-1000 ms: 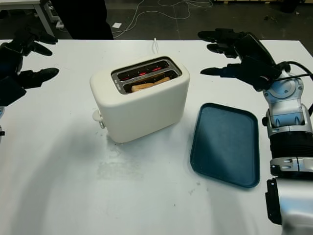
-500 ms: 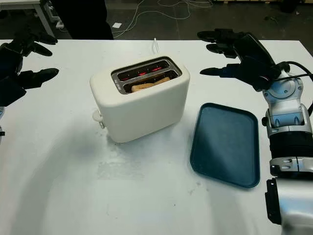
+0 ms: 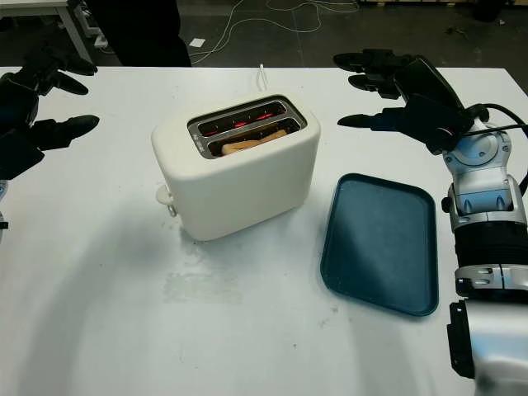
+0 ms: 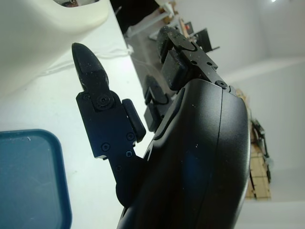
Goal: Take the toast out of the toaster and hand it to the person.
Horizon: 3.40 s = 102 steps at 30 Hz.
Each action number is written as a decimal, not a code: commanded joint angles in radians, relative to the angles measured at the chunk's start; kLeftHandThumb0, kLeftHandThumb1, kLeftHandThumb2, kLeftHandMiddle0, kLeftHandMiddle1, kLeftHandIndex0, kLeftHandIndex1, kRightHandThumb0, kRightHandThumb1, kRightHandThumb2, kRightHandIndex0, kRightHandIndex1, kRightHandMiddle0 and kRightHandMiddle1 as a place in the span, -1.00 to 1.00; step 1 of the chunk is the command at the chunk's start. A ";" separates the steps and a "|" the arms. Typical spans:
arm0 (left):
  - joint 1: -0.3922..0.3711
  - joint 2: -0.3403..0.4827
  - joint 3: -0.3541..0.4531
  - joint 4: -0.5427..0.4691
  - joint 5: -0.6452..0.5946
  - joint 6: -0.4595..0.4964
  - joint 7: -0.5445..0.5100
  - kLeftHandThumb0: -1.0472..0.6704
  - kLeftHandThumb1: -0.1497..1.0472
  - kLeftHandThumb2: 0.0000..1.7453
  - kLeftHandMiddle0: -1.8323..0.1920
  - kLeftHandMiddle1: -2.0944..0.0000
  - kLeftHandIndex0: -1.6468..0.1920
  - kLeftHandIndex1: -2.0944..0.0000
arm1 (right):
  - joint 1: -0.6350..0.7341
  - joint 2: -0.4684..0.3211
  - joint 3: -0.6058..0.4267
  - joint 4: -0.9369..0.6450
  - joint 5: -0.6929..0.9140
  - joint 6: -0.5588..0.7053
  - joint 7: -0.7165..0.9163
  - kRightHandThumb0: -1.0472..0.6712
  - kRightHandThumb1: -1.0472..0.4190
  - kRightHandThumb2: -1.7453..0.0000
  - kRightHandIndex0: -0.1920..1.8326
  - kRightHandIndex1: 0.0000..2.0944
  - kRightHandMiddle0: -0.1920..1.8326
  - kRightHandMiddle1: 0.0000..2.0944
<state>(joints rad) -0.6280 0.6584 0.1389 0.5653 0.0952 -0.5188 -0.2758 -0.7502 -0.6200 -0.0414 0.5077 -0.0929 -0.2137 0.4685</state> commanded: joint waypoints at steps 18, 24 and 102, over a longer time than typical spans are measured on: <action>0.005 0.014 0.001 -0.014 0.009 0.002 0.006 -1.00 0.79 -0.66 0.81 -0.42 0.79 -0.23 | -0.012 0.004 0.000 0.001 0.007 -0.008 -0.001 -0.24 -0.58 1.00 -0.29 -0.99 -0.31 -1.00; 0.006 0.010 0.004 -0.012 -0.001 0.005 0.000 -1.00 0.79 -0.68 0.81 -0.41 0.79 -0.23 | -0.012 0.007 -0.004 0.001 0.017 0.005 0.005 -0.22 -0.58 1.00 -0.30 -1.00 -0.32 -1.00; 0.002 0.012 0.000 0.001 0.007 -0.010 0.009 -1.00 0.79 -0.66 0.81 -0.41 0.79 -0.22 | -0.010 0.008 -0.003 0.000 0.024 0.008 0.013 -0.19 -0.58 1.00 -0.32 -1.00 -0.33 -1.00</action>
<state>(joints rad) -0.6281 0.6584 0.1389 0.5639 0.0953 -0.5149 -0.2734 -0.7502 -0.6186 -0.0408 0.5070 -0.0837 -0.2081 0.4780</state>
